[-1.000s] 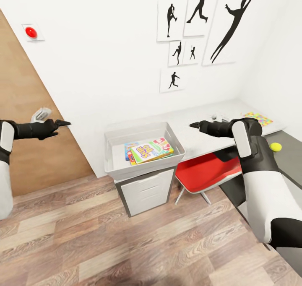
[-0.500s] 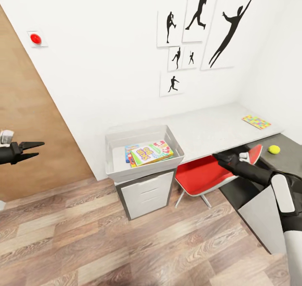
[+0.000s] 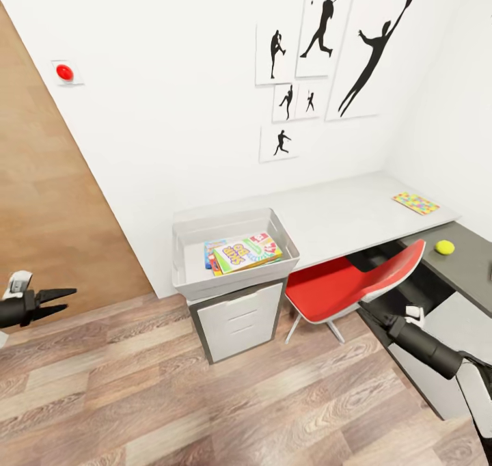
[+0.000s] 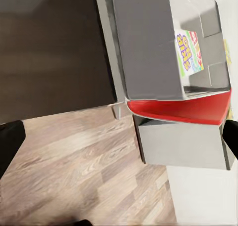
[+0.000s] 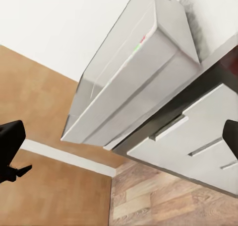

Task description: Put all the toys in the child's room - the three board games (two on the bed and one on the table), the two jigsaw puzzles on the table, and the tennis ball on the table - inside the toy box on the table in the child's room.

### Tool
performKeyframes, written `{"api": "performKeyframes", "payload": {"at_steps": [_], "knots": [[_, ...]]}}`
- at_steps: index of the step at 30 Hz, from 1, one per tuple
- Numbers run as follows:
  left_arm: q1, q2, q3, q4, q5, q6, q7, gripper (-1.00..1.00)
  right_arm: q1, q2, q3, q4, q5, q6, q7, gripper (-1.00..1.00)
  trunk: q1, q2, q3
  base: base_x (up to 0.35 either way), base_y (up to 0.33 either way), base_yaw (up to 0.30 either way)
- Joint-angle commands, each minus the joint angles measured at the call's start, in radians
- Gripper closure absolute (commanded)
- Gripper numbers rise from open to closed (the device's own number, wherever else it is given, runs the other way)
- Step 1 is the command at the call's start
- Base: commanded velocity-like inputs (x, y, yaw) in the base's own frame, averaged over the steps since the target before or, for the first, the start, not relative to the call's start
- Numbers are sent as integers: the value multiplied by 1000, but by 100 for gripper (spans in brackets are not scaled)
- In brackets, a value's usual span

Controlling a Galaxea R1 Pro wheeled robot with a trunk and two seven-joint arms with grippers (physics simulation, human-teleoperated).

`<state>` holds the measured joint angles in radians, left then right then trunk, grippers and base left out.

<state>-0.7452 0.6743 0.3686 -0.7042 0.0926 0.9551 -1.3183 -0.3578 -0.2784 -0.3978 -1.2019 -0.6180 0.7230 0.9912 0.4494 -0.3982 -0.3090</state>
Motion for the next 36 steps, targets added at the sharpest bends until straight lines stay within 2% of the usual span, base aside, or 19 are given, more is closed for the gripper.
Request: {"api": "performKeyframes", "payload": {"at_steps": [1, 7, 8, 11, 13, 18, 36], "knots": [[10, -1, 0, 13, 2, -4, -2, -100, 6, 7, 0, 1, -2, -9, 6, -100, 1, -2, -1, 0, 0, 0], [44, -12, 0, 84, 1, -112, -2, -100, 23, 45, 2, 2, 40, -71, 18, -100, 1, -2, 1, 0, 0, 0], [44, -12, 0, 84, 1, -112, -2, -100, 23, 45, 2, 2, 40, -71, 18, -100, 1, -2, 1, 0, 0, 0], [52, -18, -1, 119, 2, -169, -4, -100, 26, 55, 2, 2, 83, -86, 18, -100, 1, -2, 1, 0, 0, 0], [54, -22, -1, 130, 1, -184, -4, -100, 27, 58, 2, 1, 98, -90, 16, -100, 1, -2, 1, 0, 0, 0], [57, -28, -1, 145, 0, -206, -3, -100, 28, 62, 3, 0, 118, -96, 16, -100, 1, -2, 2, 0, 0, 0], [58, -32, -4, 150, -4, -213, 2, -100, 28, 63, 1, 4, 127, -97, 18, -100, 1, -2, 2, 0, -47, 0]]}}
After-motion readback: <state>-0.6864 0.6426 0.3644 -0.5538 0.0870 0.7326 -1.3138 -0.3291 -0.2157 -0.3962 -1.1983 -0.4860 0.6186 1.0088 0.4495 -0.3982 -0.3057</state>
